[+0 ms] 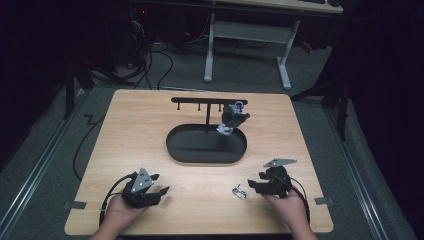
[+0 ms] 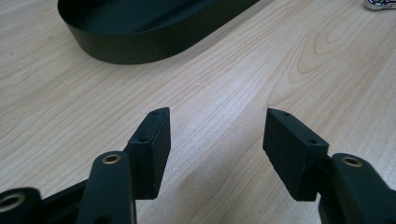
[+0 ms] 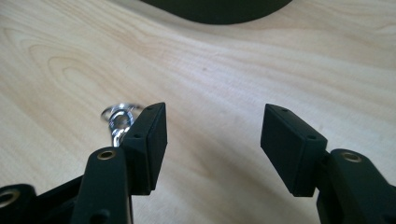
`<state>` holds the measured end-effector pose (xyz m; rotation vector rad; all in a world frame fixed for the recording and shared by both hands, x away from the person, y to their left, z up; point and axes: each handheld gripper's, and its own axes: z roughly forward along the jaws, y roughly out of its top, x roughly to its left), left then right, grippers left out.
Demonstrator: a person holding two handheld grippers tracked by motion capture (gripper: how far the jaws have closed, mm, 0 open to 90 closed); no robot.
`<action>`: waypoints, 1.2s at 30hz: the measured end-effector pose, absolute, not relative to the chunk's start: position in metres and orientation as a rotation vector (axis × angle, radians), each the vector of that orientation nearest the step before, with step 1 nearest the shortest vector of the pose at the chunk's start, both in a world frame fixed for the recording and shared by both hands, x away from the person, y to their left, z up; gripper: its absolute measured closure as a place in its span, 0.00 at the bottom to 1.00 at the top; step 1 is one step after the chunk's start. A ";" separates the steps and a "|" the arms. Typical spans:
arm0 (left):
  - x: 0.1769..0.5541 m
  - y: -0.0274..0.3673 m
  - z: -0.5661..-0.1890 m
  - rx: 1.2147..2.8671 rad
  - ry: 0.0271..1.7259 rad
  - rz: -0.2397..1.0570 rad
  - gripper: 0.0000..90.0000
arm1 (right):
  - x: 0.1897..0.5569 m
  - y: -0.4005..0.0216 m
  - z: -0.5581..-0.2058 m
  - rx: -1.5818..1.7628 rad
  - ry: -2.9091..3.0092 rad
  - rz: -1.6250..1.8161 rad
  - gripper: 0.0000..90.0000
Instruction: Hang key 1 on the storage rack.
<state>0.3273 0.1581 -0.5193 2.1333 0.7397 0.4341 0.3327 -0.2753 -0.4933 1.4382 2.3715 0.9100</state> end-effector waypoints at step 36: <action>0.329 0.153 -0.521 2.150 0.714 0.416 0.47 | 0.297 -0.243 -0.524 1.229 2.429 1.070 0.75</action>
